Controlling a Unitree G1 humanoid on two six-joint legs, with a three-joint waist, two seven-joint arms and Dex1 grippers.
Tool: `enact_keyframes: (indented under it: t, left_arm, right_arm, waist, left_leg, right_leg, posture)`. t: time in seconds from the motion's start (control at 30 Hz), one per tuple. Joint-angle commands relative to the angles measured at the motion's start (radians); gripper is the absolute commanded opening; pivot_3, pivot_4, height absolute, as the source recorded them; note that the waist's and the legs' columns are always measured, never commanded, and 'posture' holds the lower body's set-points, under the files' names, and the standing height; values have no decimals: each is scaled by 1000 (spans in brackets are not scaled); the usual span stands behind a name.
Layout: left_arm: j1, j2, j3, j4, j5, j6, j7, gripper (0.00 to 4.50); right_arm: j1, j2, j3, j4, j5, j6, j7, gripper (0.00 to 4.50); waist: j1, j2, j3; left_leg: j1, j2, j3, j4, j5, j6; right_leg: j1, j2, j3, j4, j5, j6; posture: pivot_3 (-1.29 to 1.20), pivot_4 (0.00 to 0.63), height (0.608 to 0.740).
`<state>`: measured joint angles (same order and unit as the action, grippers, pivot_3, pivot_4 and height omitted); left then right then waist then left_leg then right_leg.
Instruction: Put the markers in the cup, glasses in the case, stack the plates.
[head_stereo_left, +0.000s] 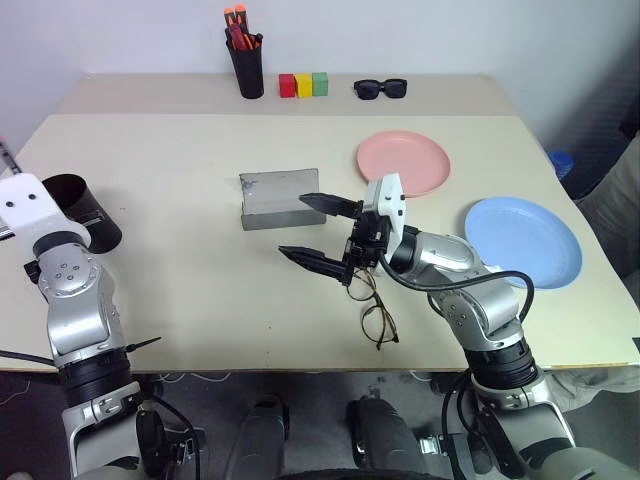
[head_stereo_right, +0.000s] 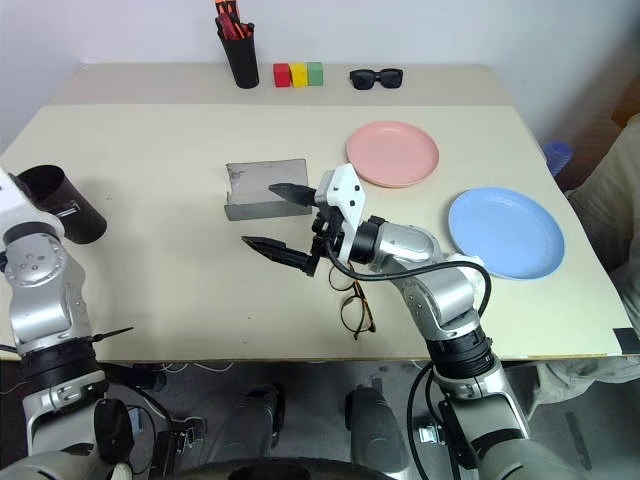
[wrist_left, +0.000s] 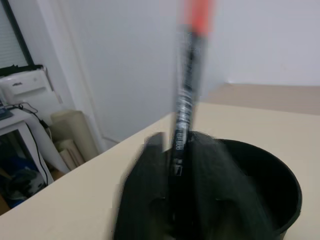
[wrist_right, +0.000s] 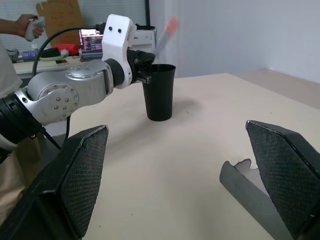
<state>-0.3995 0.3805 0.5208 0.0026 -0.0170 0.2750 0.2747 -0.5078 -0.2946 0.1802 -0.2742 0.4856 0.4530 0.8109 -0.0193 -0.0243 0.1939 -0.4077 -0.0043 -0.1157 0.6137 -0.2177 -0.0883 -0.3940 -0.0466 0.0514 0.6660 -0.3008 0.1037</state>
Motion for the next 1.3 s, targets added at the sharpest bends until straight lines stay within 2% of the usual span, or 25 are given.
enact_keyframes:
  t: [0.03, 0.1, 0.43, 0.53, 0.63, 0.73, 0.83, 0.93, 1.07, 1.3]
  left_arm:
    - [-6, 7, -12, -19, 18, -9, 15, 2676]
    - [-6, 5, -11, -22, 14, -9, 17, 3653]
    - [-20, 8, -13, -47, 0, -28, 23, 3653]
    - [-48, 15, -35, -71, -29, -47, -23, 3653]
    - [-95, 23, -111, -125, -110, -17, -170, 3653]
    - [-107, 93, -277, -184, -167, 177, -396, 4437]
    - [-110, 168, -397, -202, -178, 355, -520, 4437]
    - [-180, 255, -579, -139, -163, 470, -707, 4437]
    - [-248, 286, -685, -76, -164, 431, -884, 4437]
    - [-389, 264, -844, 131, -75, 415, -1041, 4437]
  right_arm:
    - [-3, -1, -13, -48, 18, -2, -1, 4500]
    - [-2, -1, -12, -48, 19, -2, -1, 4500]
    - [-3, 1, -9, -46, 18, -4, -1, 4500]
    - [-5, 1, -9, -44, 17, -4, -2, 4500]
    - [-6, -4, -12, -41, 15, -4, 1, 4500]
    - [-9, -20, -19, -32, 8, -8, 7, 4500]
    - [-17, -36, -20, -20, -2, -10, 13, 4500]
    - [-23, -144, 6, 4, -72, -18, 67, 4500]
    - [-5, -260, 3, -2, -94, -10, 134, 4500]
    - [83, -422, -60, -66, -75, 11, 220, 4500]
  waist:
    - [0, 0, 0]
    - [0, 0, 0]
    - [0, 0, 0]
    - [1, 0, 0]
    - [7, 0, 0]
    - [5, 0, 0]
    - [-7, 2, 1]
    - [-23, 3, 1]
    - [-26, 3, 1]
    - [-22, 3, 2]
  left_leg:
    - [0, 0, 0, 0, 0, 0]
    - [0, 0, 0, 0, 0, 0]
    - [0, 0, 0, 0, 0, 0]
    - [0, 0, 0, 0, 0, 0]
    - [0, 0, 0, 0, 0, 0]
    - [-1, 0, 0, 0, 0, 0]
    - [0, 0, 0, 0, 0, 0]
    - [0, 0, 0, 0, 0, 0]
    - [0, 0, 0, 0, 0, 0]
    - [-1, 0, 0, 0, 0, 1]
  right_leg:
    - [0, 0, 0, 0, 0, 0]
    - [0, 0, 0, 0, 0, 0]
    - [0, 0, 0, 0, 0, 0]
    - [0, 0, 0, 0, 0, 0]
    - [0, 0, 0, 0, 0, 0]
    - [1, 0, 0, -1, 0, 0]
    - [1, 0, 0, 0, 0, 0]
    - [0, 1, 0, 1, 0, 0]
    - [0, 1, 0, 1, 0, 0]
    - [0, 0, 0, -1, 0, 0]
  posture:
    - [0, 150, 740]
    - [0, 150, 740]
    - [0, 150, 740]
    - [0, 150, 740]
    - [0, 150, 740]
    - [0, 150, 740]
    - [0, 150, 740]
    - [0, 150, 740]
    - [0, 150, 740]
    - [0, 150, 740]
